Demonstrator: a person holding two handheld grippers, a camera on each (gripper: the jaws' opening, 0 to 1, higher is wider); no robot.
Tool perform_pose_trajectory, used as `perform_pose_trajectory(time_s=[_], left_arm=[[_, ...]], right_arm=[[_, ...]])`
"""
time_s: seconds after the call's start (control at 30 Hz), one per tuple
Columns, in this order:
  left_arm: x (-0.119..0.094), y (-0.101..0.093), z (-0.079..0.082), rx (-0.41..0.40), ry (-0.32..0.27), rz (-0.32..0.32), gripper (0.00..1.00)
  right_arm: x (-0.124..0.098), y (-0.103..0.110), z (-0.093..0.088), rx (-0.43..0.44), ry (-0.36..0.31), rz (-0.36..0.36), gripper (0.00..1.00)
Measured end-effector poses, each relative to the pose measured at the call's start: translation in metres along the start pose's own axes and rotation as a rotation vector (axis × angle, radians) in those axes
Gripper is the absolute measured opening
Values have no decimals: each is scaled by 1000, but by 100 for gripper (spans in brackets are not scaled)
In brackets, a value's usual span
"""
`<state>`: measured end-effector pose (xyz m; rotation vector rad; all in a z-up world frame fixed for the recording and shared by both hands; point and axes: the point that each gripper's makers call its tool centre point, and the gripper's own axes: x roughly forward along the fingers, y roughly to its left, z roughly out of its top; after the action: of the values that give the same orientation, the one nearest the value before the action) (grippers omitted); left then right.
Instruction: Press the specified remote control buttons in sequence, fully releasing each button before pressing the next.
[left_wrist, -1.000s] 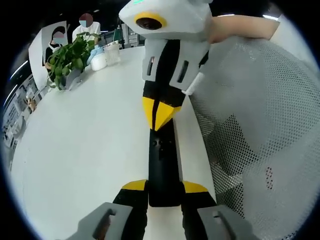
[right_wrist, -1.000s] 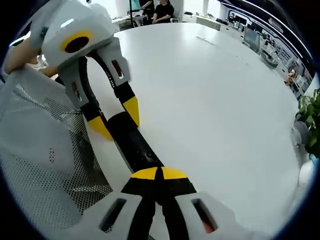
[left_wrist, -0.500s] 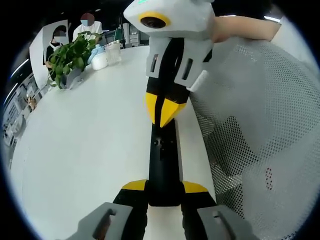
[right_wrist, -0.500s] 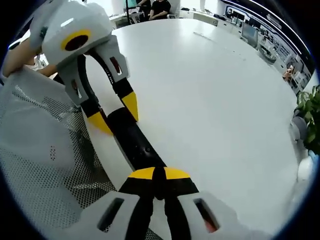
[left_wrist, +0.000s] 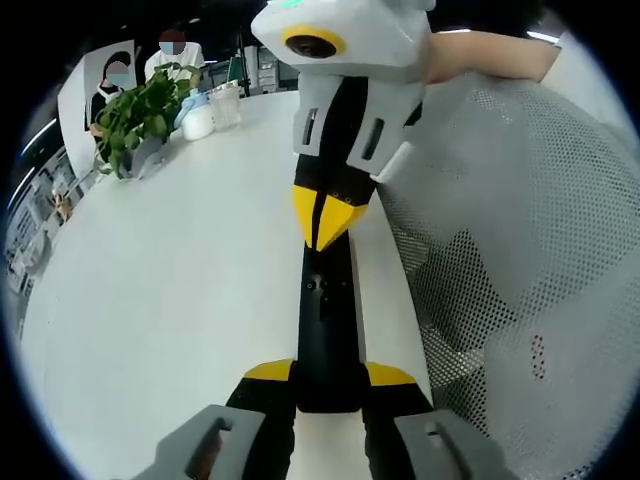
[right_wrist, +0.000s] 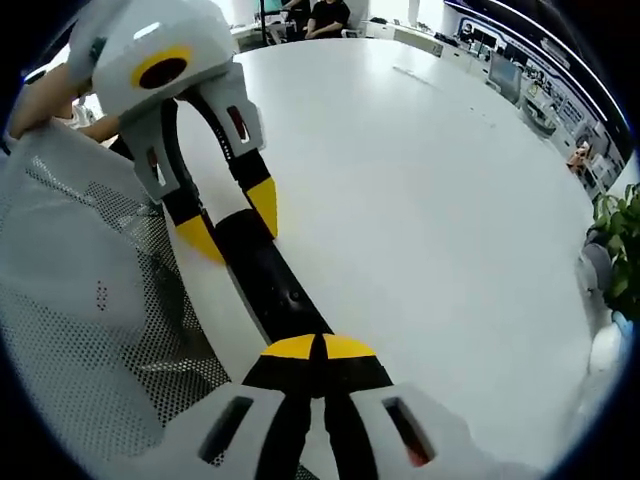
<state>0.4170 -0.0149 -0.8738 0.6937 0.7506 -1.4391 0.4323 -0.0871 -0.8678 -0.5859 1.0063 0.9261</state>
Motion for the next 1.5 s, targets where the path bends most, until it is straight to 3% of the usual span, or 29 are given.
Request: perform_pose_trajectory(time_s=[0.07,0.5,0.83,1.5], left_arm=[[0,0,0,-4,3,-1,24],[0,0,0,-17,9,-3,24],[1,1,-1,-15,16,3,24],[1,0,0,-12,20,5,24]], right_arm=[[0,1,0,-34,8,-9,0],[-1,-1,0,26,2,17,0],[-4,5,-8,-56,55,5,0],[-4,6,-7,-153,71,-24,0]])
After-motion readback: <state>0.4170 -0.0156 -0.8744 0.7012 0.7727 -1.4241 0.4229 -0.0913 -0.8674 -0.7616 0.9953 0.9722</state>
